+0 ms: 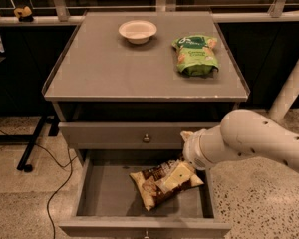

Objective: Pick brown chip bag from middle drawer and place on counter

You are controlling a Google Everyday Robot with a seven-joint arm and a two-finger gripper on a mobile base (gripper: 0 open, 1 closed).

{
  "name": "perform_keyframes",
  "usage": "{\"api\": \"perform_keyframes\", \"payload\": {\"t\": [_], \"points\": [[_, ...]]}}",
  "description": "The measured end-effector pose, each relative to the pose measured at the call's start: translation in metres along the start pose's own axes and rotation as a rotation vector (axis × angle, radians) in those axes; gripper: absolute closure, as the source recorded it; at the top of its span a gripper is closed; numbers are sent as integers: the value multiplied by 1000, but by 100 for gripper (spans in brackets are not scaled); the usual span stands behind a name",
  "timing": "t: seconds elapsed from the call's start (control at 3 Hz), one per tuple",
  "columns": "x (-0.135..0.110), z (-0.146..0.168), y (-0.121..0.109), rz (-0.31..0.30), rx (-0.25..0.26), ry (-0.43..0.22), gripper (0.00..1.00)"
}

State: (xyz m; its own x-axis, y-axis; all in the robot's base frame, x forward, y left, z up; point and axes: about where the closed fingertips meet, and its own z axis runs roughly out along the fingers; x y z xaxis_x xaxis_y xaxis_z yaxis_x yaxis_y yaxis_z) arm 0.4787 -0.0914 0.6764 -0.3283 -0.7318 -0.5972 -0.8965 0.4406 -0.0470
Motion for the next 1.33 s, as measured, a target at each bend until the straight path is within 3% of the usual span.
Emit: {"api": "perform_keyframes", "payload": {"t": [0.67,1.0,1.33], "points": [[27,47,7,50,-80,0,0],[27,47,7,50,-79,1,0],[40,66,8,99,-80,-20,0]]}}
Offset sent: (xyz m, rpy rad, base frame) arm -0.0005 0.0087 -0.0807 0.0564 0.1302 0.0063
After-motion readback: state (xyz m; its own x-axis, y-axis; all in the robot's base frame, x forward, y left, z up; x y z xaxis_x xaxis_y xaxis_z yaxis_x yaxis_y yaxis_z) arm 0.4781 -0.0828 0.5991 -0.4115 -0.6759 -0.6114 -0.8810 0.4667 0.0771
